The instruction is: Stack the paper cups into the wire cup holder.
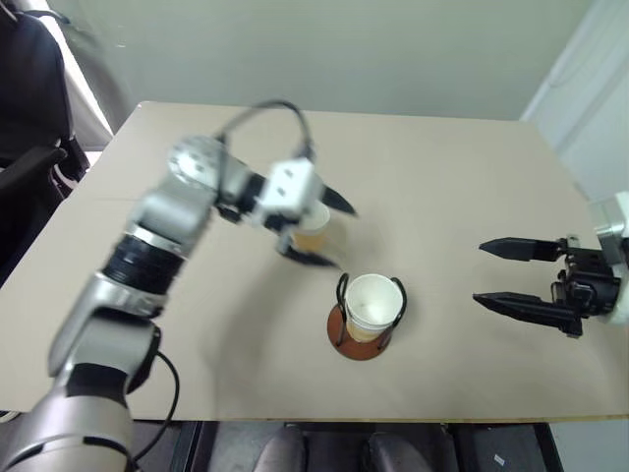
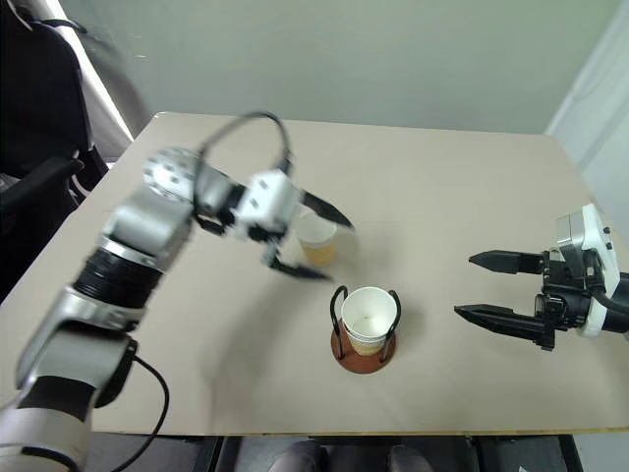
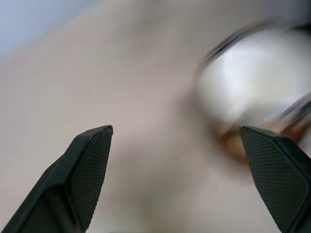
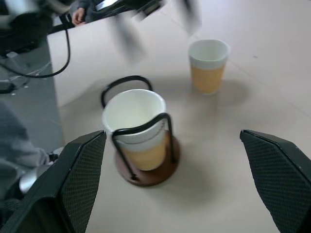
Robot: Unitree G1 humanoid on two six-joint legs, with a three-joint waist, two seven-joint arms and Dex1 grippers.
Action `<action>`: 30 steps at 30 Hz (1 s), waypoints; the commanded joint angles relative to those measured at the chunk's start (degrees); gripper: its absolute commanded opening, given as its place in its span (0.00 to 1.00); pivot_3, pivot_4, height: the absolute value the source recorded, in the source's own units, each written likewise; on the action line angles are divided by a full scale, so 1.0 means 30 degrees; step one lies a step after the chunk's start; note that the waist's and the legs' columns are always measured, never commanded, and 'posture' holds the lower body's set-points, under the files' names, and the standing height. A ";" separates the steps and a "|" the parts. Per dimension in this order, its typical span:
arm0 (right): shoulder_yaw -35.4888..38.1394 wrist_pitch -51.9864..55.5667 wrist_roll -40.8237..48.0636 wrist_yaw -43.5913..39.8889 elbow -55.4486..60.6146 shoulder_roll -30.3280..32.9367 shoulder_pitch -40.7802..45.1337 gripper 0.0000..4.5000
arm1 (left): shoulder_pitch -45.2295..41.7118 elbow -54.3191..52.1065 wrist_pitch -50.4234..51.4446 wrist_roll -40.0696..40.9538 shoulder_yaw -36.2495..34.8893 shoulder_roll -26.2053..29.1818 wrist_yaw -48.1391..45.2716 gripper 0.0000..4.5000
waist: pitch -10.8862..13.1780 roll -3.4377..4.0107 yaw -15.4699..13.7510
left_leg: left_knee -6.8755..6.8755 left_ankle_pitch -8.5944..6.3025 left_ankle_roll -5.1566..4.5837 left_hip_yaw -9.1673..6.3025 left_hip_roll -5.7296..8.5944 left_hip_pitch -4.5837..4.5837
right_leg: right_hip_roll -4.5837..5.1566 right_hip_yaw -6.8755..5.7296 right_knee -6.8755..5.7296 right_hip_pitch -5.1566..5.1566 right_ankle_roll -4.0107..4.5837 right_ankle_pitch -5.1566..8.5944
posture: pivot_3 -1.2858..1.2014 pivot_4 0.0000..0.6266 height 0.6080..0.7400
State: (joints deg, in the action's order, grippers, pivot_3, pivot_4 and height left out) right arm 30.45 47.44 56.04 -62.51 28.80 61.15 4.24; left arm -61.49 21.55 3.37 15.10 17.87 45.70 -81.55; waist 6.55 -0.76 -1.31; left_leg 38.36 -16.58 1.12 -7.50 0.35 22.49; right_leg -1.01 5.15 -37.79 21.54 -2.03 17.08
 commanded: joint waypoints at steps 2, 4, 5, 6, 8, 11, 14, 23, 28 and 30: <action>0.0387 -0.0496 -0.0156 -0.0114 -0.0044 0.0093 -0.0061 1.00 | 0.0033 0.2272 -0.1741 -0.1701 -0.0681 0.0025 0.0065 0.99 | -0.0004 0.0006 -0.0115 | -0.0005 0.0000 0.0000 -0.0002 0.0012 0.0003 | 0.0011 -0.0001 0.0008 -0.0011 0.0000 0.0000 | 0.52 0.24 1.00; 0.0035 -0.0688 -0.0344 -0.0130 -0.0205 0.0056 -0.0007 1.00 | -0.0024 0.3429 -0.3182 -0.3095 -0.0447 -0.0658 0.1271 0.99 | -0.0004 0.0005 -0.0400 | 0.0015 -0.0005 -0.0009 -0.0019 0.0033 0.0017 | 0.0040 -0.0027 0.0032 -0.0027 -0.0006 0.0003 | 0.52 0.24 1.00; -0.0150 -0.0767 -0.0414 -0.0123 -0.0284 0.0049 0.0073 1.00 | -0.0039 0.3619 -0.3382 -0.3214 -0.0479 -0.1172 0.1467 0.99 | -0.0004 0.0004 -0.0492 | 0.0040 -0.0012 -0.0020 -0.0023 0.0033 0.0032 | 0.0043 -0.0032 0.0042 -0.0027 -0.0006 0.0003 | 0.52 0.24 1.00; -0.0296 -0.0830 -0.0468 -0.0123 -0.0360 0.0048 0.0153 1.00 | -0.0039 0.3636 -0.3278 -0.3119 -0.0581 -0.1667 0.1461 0.99 | -0.0005 0.0003 -0.0563 | 0.0064 -0.0013 -0.0022 -0.0026 0.0033 0.0048 | 0.0043 -0.0035 0.0035 -0.0028 -0.0007 0.0003 | 0.52 0.24 1.00; -0.0535 -0.0951 -0.0605 -0.0152 -0.0528 0.0100 0.0325 1.00 | 0.0197 0.3225 -0.3005 -0.2945 -0.0521 -0.2358 0.0839 0.99 | -0.0004 0.0002 -0.0639 | 0.0137 -0.0017 -0.0030 -0.0032 0.0032 0.0124 | 0.0041 -0.0056 0.0006 -0.0008 -0.0014 -0.0002 | 0.52 0.24 1.00; -0.0527 -0.1017 -0.0685 -0.0256 -0.0678 0.0223 0.0398 1.00 | 0.0415 0.2995 -0.2879 -0.3203 -0.0521 -0.2756 0.0456 0.99 | -0.0004 0.0002 -0.0627 | 0.0203 -0.0021 -0.0036 -0.0020 0.0032 0.0168 | 0.0031 -0.0054 -0.0012 0.0012 -0.0024 0.0001 | 0.52 0.24 1.00; -0.0408 -0.1007 -0.0762 -0.0303 -0.0629 0.0238 0.0325 1.00 | 0.0748 0.3024 -0.3178 -0.3728 -0.0387 -0.2794 0.0307 0.99 | -0.0005 0.0004 -0.0586 | 0.0200 -0.0021 -0.0037 -0.0017 0.0022 0.0162 | 0.0015 -0.0051 -0.0013 0.0016 -0.0030 0.0004 | 0.52 0.24 1.00; -0.0816 -0.1088 -0.1003 -0.0298 -0.0794 0.0367 0.0672 1.00 | 0.0238 0.5255 -0.5078 -0.6987 0.0697 -0.5250 0.3832 0.99 | -0.0005 0.0004 -0.0755 | 0.0243 -0.0030 -0.0051 -0.0017 0.0035 0.0157 | 0.0034 -0.0051 -0.0007 0.0010 -0.0045 0.0011 | 0.52 0.24 1.00; -0.0851 -0.0994 -0.0968 -0.0288 -0.0708 0.0349 0.0929 1.00 | 0.0011 0.6643 -0.5881 -0.7751 0.0642 -0.6125 0.4852 0.69 | -0.0004 0.0003 -0.0716 | 0.0262 -0.0031 -0.0055 -0.0008 0.0047 0.0158 | 0.0030 -0.0046 -0.0032 0.0012 -0.0067 -0.0002 | 0.52 0.24 1.00; -0.0686 -0.0941 -0.0907 -0.0234 -0.0594 0.0298 0.0818 1.00 | -0.0051 0.6998 -0.6102 -0.7964 0.0590 -0.6208 0.5223 0.54 | -0.0006 0.0006 -0.0644 | 0.0256 -0.0031 -0.0055 0.0001 0.0040 0.0150 | 0.0013 -0.0031 -0.0039 0.0017 -0.0068 -0.0002 | 0.52 0.24 1.00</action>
State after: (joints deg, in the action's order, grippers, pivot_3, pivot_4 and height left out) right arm 26.77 45.13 52.83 -63.00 26.02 61.51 6.42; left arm -60.05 42.39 -13.65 -8.47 20.87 26.87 -67.09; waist 6.54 -0.75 -3.24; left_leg 39.11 -16.68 0.96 -7.48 0.47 22.93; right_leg -0.98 5.06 -37.91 21.60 -2.23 17.07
